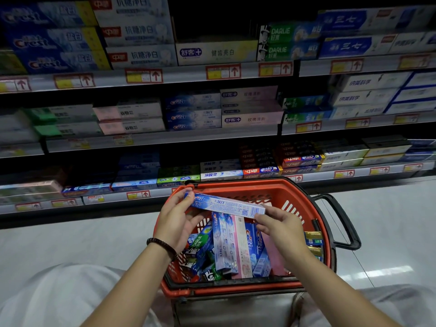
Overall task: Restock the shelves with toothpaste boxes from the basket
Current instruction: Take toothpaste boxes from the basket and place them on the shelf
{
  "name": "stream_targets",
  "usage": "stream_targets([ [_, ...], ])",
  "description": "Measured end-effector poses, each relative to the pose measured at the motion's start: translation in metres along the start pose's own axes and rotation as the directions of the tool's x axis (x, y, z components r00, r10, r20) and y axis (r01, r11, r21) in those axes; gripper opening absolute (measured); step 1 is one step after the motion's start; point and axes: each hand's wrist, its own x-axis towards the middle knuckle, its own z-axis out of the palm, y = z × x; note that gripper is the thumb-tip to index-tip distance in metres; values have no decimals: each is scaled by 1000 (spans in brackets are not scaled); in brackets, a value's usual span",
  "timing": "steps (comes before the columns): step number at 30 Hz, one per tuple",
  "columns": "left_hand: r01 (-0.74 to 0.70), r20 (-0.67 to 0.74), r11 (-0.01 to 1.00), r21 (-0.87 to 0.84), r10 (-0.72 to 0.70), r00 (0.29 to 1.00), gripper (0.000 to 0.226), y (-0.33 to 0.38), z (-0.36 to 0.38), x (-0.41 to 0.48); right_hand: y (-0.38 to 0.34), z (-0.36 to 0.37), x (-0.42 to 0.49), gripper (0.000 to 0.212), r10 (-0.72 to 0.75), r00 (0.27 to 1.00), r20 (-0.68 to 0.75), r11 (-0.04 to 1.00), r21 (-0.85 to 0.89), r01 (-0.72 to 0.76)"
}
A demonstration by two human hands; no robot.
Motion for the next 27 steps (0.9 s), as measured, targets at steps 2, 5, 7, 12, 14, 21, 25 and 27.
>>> stream_targets([
  [2,-11,15,1000,7,11,1000,31,1,0,0,1,0,0,18,-18,1000,-5,1000,-20,18],
  [5,-40,26,999,36,39,999,31,1,1,0,-1,0,-1,20,-33,999,-11,999,-30,32],
  [7,-60,25,996,66,59,998,33,1,1,-1,-1,1,-2,25,-47,998,-38,998,-38,45],
  [12,-124,62,979,161,115,991,40,-1,2,-7,-2,0,-3,26,-77,986,-147,997,-18,75],
  [14,-144,80,971,189,131,988,44,-1,4,-10,-4,-2,-5,26,-81,983,-164,997,-6,81],
  [21,-217,91,935,282,198,976,49,-2,4,-10,-11,0,-11,28,-85,980,-182,993,61,98],
  [25,-261,93,883,389,245,965,50,-4,0,-10,-19,0,-15,25,-95,983,-159,986,118,114],
  [27,-283,85,848,448,275,958,51,-5,-2,-8,-21,1,-15,27,-116,980,-163,987,93,132],
])
